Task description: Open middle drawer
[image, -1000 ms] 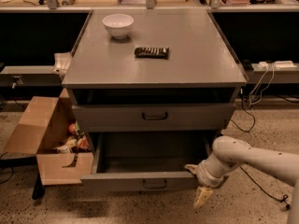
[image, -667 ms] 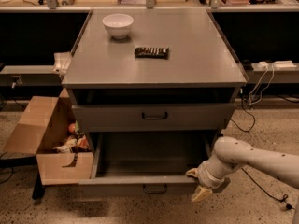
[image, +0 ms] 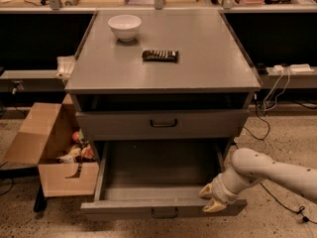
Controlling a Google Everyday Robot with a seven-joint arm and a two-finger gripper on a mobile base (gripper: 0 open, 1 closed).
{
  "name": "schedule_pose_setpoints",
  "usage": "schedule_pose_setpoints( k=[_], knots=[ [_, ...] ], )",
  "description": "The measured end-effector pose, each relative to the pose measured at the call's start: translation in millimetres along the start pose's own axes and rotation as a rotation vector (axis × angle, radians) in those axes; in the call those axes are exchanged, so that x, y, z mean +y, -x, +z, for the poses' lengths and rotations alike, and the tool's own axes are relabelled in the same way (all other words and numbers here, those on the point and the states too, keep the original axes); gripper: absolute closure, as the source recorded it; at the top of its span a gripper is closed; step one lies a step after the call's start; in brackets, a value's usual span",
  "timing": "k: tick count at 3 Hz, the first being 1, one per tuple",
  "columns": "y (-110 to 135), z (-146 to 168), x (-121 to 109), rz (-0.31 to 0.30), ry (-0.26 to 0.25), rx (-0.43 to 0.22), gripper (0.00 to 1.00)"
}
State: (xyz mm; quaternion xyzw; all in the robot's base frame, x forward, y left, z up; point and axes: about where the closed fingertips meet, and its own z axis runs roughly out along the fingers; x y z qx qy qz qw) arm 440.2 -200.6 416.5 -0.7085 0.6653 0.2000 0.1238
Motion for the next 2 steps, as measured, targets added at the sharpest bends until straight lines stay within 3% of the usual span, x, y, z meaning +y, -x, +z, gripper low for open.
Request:
schedule_pose_setpoints(
  k=[1,2],
  knots=[
    [0.0,0.1,0.0,0.000,0.000,0.000,0.00],
    [0.0,0.1,0.0,0.000,0.000,0.000,0.00]
  ],
)
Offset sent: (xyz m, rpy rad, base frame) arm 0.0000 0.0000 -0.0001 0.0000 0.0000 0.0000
